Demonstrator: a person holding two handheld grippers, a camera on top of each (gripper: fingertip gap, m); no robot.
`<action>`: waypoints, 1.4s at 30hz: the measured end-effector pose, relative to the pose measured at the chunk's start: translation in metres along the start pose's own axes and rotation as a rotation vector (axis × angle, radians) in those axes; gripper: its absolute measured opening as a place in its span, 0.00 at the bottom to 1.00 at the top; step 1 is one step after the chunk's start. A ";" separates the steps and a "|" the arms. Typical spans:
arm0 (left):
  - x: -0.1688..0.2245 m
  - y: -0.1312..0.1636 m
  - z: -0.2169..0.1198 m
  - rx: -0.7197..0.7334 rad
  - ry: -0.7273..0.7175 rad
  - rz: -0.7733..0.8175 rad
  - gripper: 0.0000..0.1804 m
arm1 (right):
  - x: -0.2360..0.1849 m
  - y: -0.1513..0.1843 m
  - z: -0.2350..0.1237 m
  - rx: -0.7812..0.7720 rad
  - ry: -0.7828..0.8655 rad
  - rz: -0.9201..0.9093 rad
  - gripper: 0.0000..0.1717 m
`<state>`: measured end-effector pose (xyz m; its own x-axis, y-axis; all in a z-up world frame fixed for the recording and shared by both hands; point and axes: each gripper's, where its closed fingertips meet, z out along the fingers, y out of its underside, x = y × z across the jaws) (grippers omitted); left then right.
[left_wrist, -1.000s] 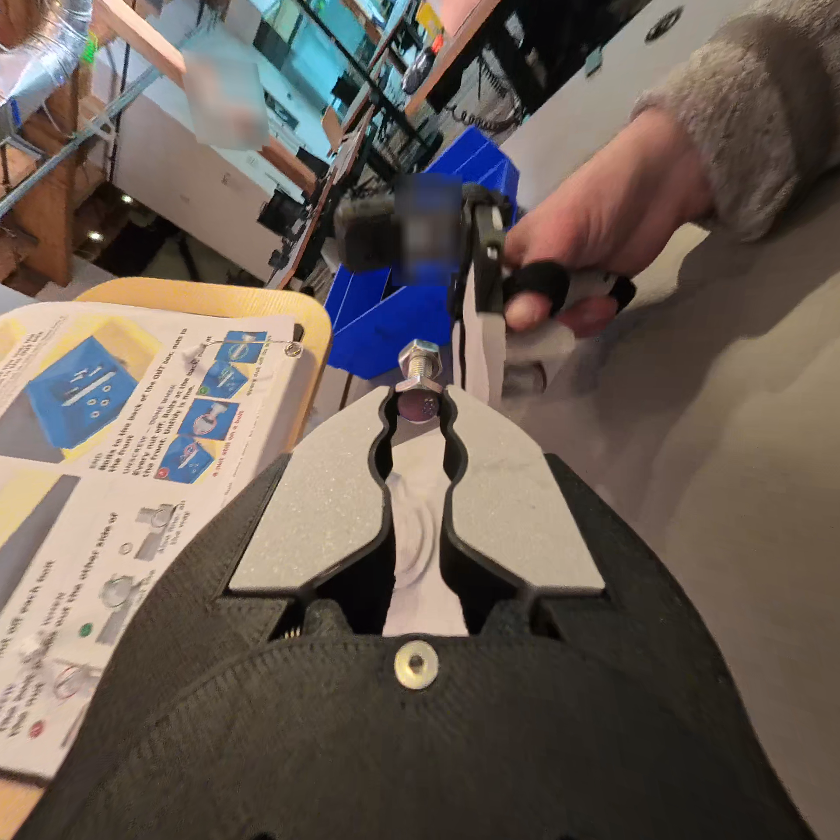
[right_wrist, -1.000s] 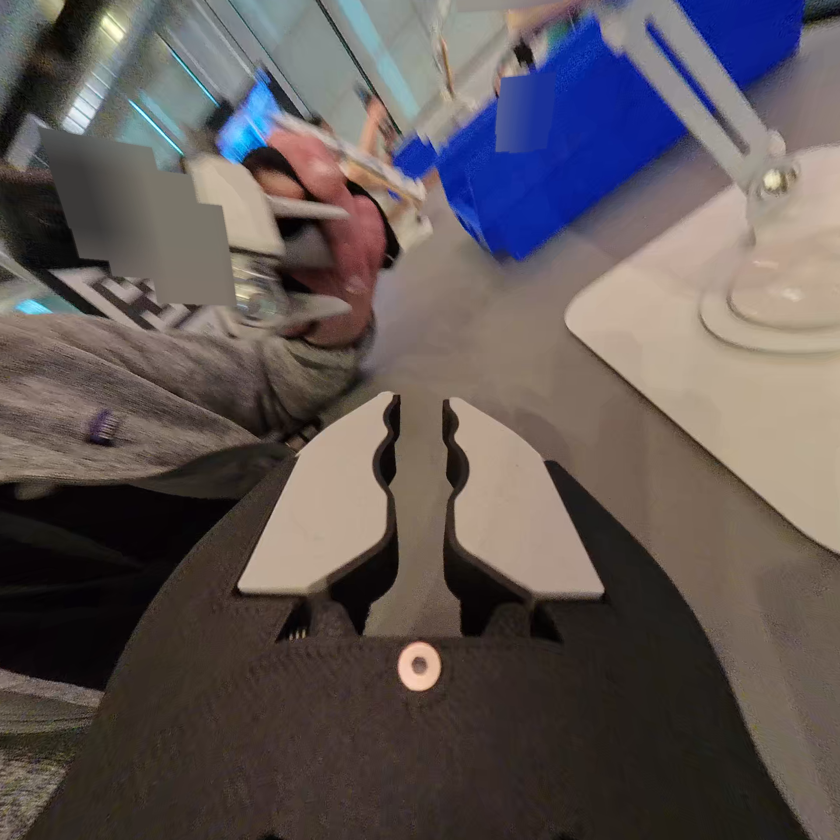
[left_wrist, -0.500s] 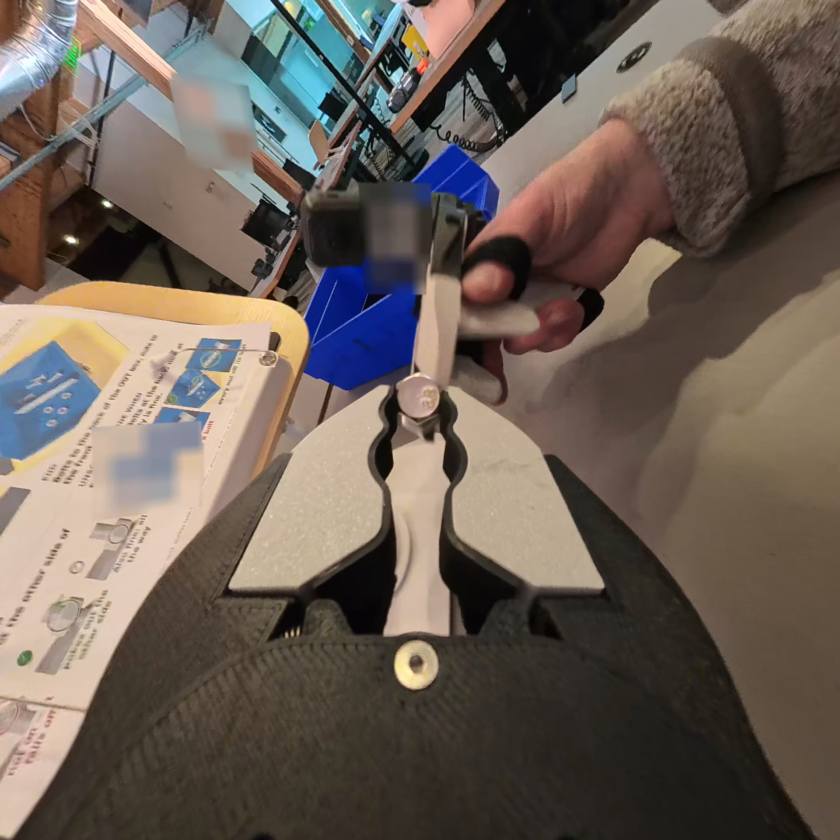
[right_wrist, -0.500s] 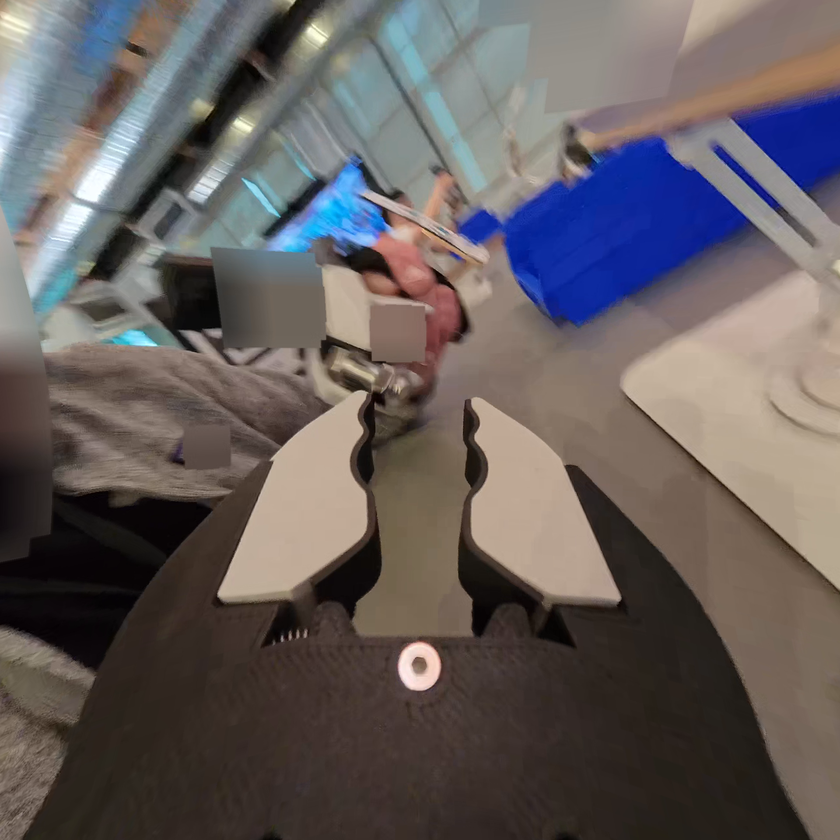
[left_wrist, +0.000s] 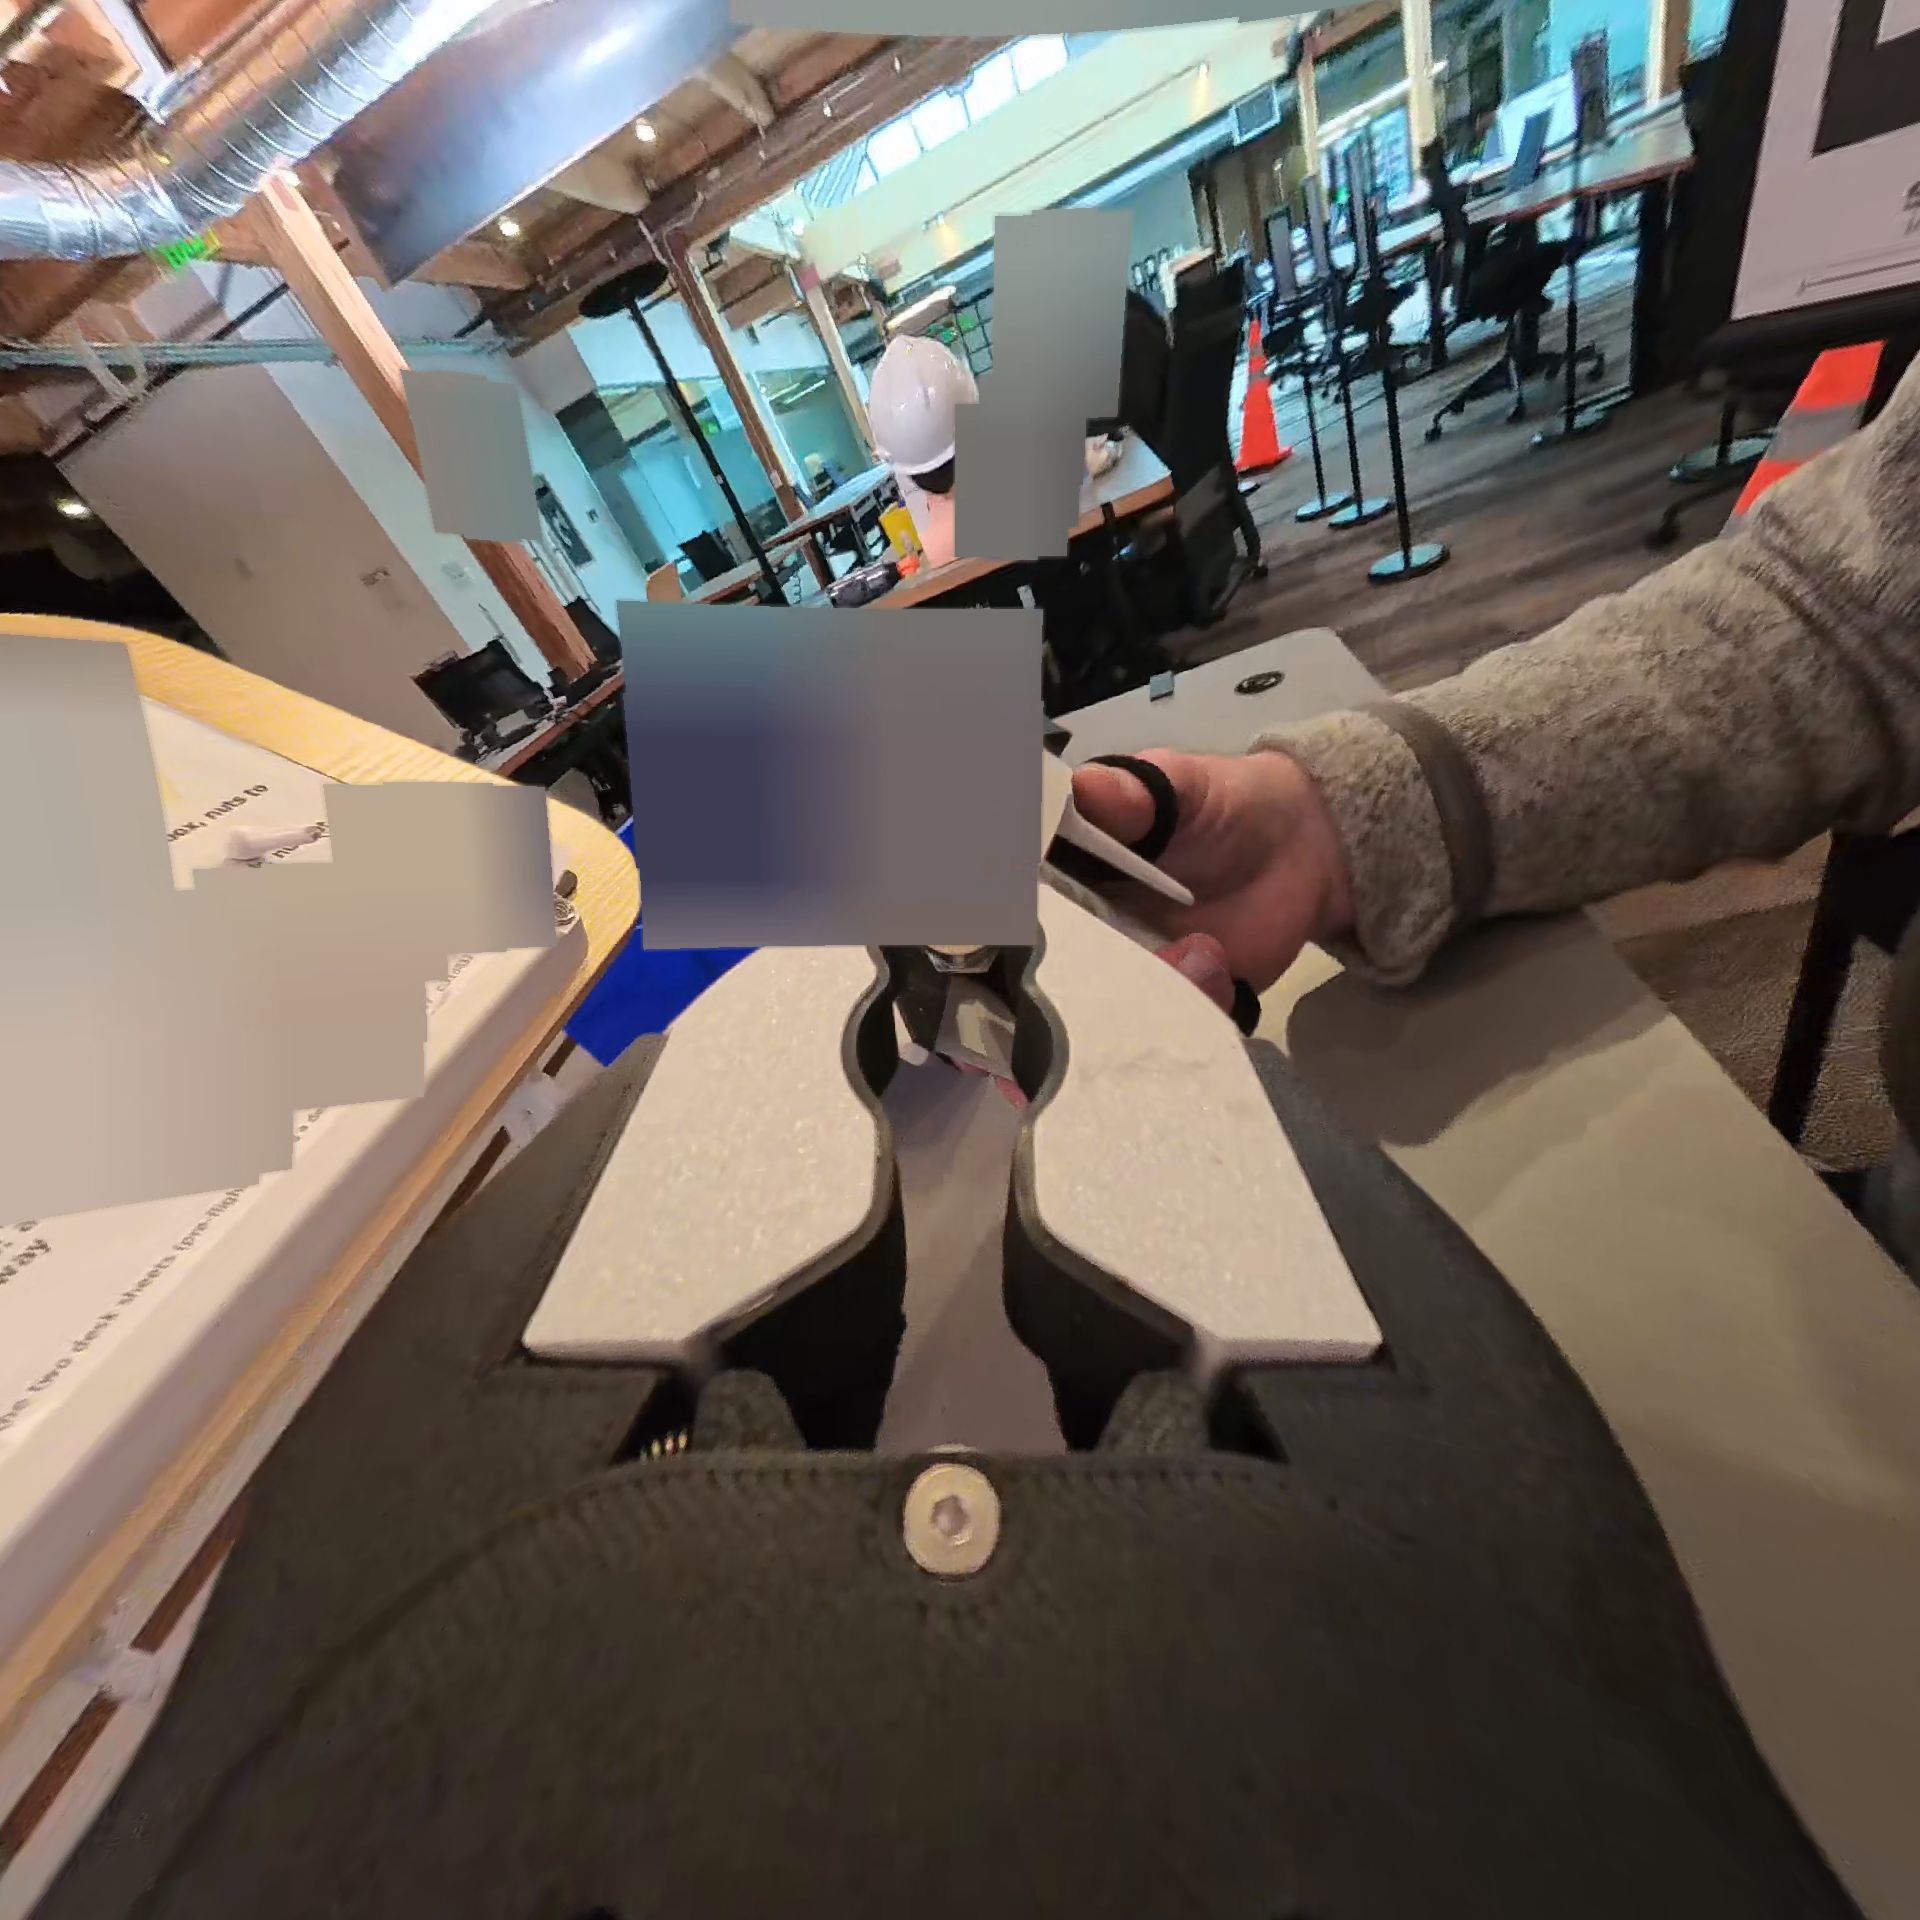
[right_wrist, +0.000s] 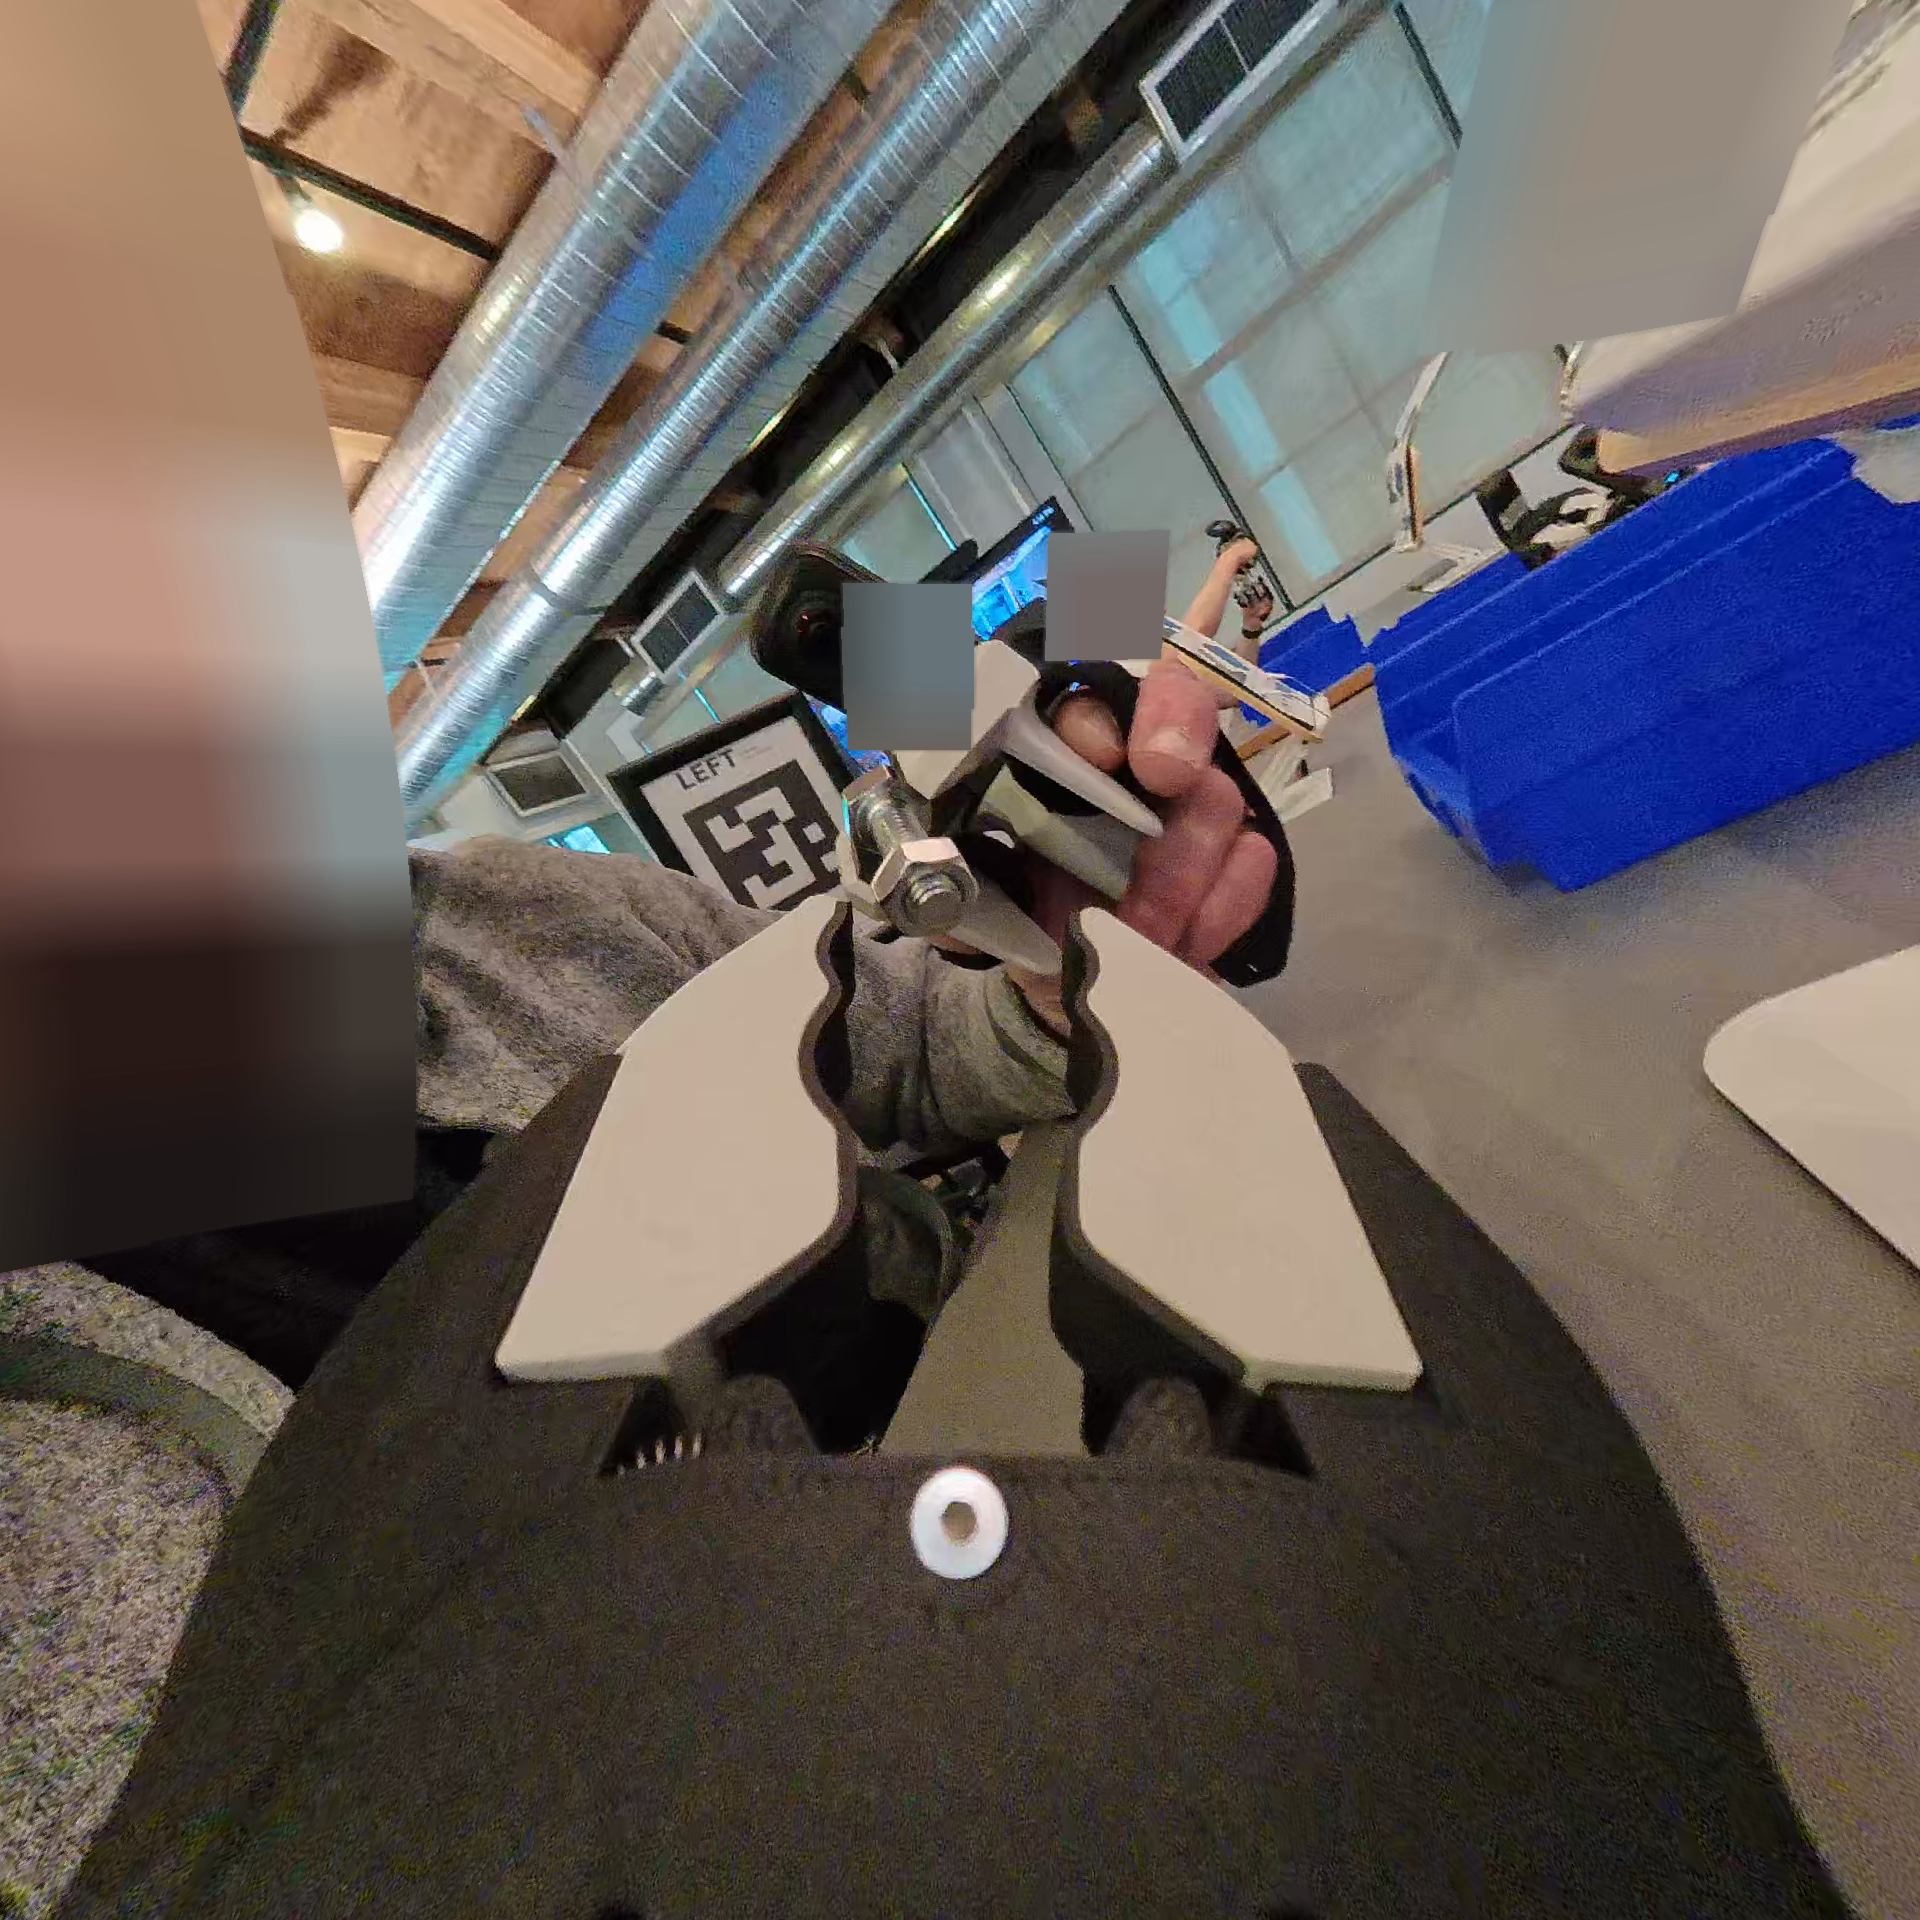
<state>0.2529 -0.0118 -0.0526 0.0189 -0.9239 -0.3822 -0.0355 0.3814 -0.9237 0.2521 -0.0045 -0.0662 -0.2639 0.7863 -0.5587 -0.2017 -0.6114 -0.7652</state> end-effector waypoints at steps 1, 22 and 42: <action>0.001 -0.001 0.000 0.009 0.010 -0.004 0.10 | -0.003 -0.001 0.002 0.012 -0.028 0.010 0.21; 0.000 0.026 0.009 -0.081 0.092 -0.192 0.12 | -0.003 -0.011 -0.012 -0.235 0.430 -0.636 0.00; 0.071 0.073 0.030 -0.323 0.310 -0.353 0.01 | 0.022 -0.013 -0.063 -0.050 0.589 -0.434 0.00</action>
<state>0.2820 -0.0488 -0.1479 -0.2069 -0.9782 0.0189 -0.3851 0.0637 -0.9207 0.3085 0.0265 -0.0888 0.3839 0.8829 -0.2705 -0.1260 -0.2401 -0.9625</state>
